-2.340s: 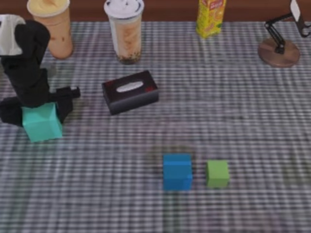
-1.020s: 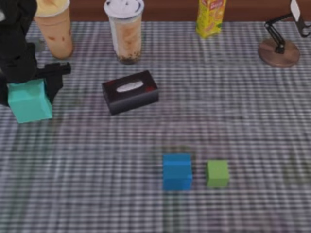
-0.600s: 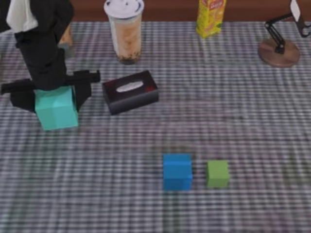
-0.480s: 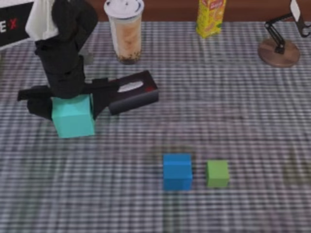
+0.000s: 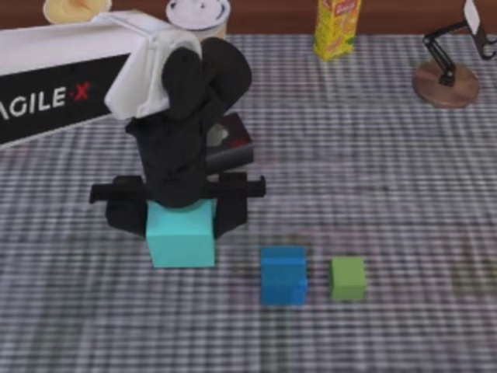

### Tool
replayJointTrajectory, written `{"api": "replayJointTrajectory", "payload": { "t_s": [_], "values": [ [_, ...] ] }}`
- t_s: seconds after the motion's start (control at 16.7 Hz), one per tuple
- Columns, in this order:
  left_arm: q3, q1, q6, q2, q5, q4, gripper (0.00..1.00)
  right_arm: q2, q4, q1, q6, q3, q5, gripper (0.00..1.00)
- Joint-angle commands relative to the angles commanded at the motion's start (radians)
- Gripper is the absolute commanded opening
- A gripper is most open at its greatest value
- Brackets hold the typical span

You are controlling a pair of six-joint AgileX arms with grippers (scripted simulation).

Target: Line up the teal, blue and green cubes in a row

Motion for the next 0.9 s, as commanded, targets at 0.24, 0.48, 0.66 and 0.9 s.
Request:
{"api": "replayJointTrajectory", "payload": {
  "t_s": [0.24,0.48,0.66,0.9],
  "values": [
    [0.001,0.004,0.003,0.006,0.000,0.002,0.00,0.000,0.000,0.000,0.000,0.000,0.000,1.00],
    [-0.073,0.002,0.003,0.039,0.000,0.110,0.00,0.000,0.000,0.000,0.000,0.000,0.000,1.00],
    [-0.146,0.001,0.002,0.074,0.001,0.225,0.00,0.000,0.000,0.000,0.000,0.000,0.000,1.00],
    [-0.173,-0.001,0.001,0.088,0.001,0.262,0.00,0.000,0.000,0.000,0.000,0.000,0.000,1.00]
  ]
}}
